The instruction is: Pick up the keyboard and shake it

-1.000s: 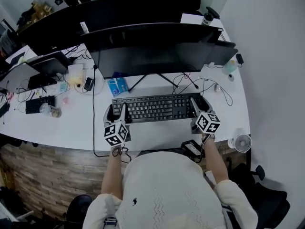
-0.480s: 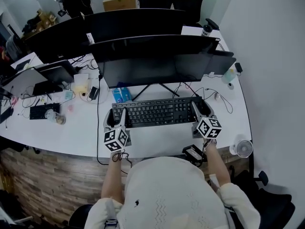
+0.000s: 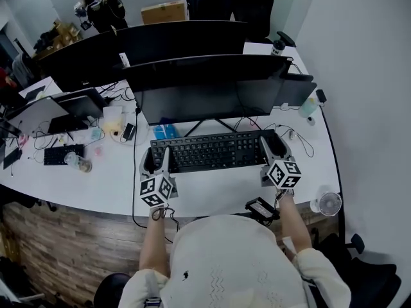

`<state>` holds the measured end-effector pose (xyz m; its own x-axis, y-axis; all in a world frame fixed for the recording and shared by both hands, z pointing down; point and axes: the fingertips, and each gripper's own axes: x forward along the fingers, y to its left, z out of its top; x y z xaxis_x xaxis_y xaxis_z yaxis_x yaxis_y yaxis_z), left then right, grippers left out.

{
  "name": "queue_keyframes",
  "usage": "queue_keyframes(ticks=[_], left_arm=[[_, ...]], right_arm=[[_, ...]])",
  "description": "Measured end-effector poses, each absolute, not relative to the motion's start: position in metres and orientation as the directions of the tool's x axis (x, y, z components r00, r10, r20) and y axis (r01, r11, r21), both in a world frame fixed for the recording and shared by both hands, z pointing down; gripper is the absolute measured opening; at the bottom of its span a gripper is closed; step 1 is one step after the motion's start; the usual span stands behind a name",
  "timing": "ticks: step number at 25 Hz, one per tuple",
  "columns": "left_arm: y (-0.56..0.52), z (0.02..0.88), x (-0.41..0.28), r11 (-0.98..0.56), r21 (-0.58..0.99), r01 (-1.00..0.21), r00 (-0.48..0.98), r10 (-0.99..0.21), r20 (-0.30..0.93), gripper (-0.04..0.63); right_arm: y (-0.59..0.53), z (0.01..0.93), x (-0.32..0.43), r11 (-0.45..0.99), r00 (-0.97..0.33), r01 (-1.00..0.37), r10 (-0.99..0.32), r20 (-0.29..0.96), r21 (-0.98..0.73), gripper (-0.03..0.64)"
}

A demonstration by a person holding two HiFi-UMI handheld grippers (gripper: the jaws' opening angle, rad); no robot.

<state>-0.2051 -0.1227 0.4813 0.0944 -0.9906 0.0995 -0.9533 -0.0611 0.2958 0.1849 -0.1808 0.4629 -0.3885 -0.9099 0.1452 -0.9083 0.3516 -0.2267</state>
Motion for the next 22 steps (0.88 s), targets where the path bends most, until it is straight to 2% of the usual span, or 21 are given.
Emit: queue_keyframes(ticks=[22], left_arm=[[-0.127, 0.378, -0.194, -0.119, 0.268, -0.956, 0.085, -0.987, -0.133, 0.272]], right_arm=[[-0.183, 0.350, 0.195, 0.407, -0.401, -0.901, -0.913, -0.068, -0.148, 0.241]])
